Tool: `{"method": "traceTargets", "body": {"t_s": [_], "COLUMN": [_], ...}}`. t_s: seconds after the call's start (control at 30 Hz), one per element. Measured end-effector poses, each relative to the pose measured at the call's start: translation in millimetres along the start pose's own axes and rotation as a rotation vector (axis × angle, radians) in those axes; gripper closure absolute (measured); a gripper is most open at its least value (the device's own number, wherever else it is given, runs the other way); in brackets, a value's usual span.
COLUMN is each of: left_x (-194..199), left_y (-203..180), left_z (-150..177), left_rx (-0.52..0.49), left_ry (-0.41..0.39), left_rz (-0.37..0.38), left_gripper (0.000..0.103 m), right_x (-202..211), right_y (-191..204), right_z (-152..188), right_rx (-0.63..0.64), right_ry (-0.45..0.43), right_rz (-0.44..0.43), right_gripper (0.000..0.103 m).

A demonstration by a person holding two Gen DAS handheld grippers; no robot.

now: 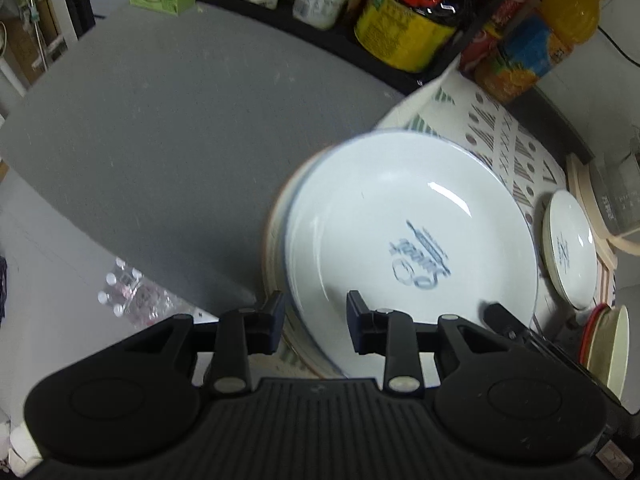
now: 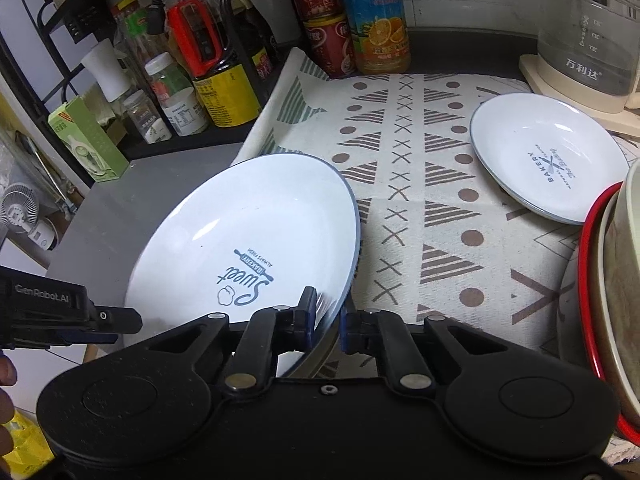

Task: Organize plates and bowls
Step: 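Lower the 'Sweet' plate onto the flower plate and open both tools, then move both tools toward the white plate printed 'Bakery'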

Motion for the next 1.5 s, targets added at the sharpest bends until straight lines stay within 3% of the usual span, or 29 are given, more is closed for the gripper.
{"method": "traceTargets", "body": {"t_s": [0.17,0.3,0.57,0.7,0.8,0.83,0.97,1.07,1.13,1.2,1.3,1.4,1.5], "left_x": [-13.2,-17.3,-18.3,-17.3,-16.4,-15.2,-4.3,4.8,13.7,21.3,30.4,39.7,47.7], "left_y": [13.0,19.7,20.6,21.4,19.2,17.7,7.9,0.6,-6.4,-13.4,-22.9,-30.6,-38.1], "left_z": [-4.8,-5.1,-5.2,-6.6,-8.2,-8.8,-11.8,-13.2,-12.9,-11.0,-8.6,-3.9,1.6], "left_rx": [0.021,0.053,0.066,0.050,0.038,0.028,-0.021,-0.036,-0.058,-0.077,-0.085,-0.100,-0.104], "left_ry": [-0.004,-0.009,-0.039,-0.054,-0.057,-0.058,-0.085,-0.096,-0.127,-0.143,-0.148,-0.165,-0.168], "left_rz": [-0.046,0.002,-0.003,-0.012,-0.032,-0.045,-0.065,-0.074,-0.074,-0.065,-0.047,-0.078,-0.060], "left_gripper": [0.072,0.076,0.087,0.091,0.090,0.090,0.084,0.069,0.056,0.035,0.027,0.019,0.017], "right_x": [-4.9,-9.3,-15.1,-5.8,6.2,9.9,29.5,46.8,59.5,70.2,84.2,97.8,110.9], "right_y": [-2.2,-4.6,-1.1,-4.5,-5.8,-6.2,-8.9,-12.0,-15.1,-18.8,-25.8,-33.9,-38.7], "right_z": [2.1,3.4,3.0,-1.9,-6.8,-8.6,-14.0,-19.0,-23.0,-25.3,-25.5,-21.7,-15.3], "right_rx": [-0.003,-0.024,-0.030,-0.030,-0.037,-0.037,-0.033,-0.030,-0.033,-0.043,-0.065,-0.086,-0.072], "right_ry": [0.022,0.041,0.072,0.044,0.014,0.006,-0.054,-0.112,-0.160,-0.200,-0.242,-0.278,-0.309], "right_rz": [0.018,0.008,-0.002,-0.010,-0.039,-0.039,-0.025,-0.018,-0.031,-0.040,-0.044,-0.035,-0.018], "right_gripper": [0.091,0.090,0.086,0.083,0.071,0.063,0.032,0.017,0.012,0.010,0.008,0.004,0.004]}}
Point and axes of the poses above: each gripper's, at about its wrist camera, not at the fingertips, and x roughly against the way its jaws point, y to its left, z to its underside, the point moved 3 cm from there along -x, roughly the way its jaws point, and after that the axes turned 1 degree about x, right-handed, at the moved point
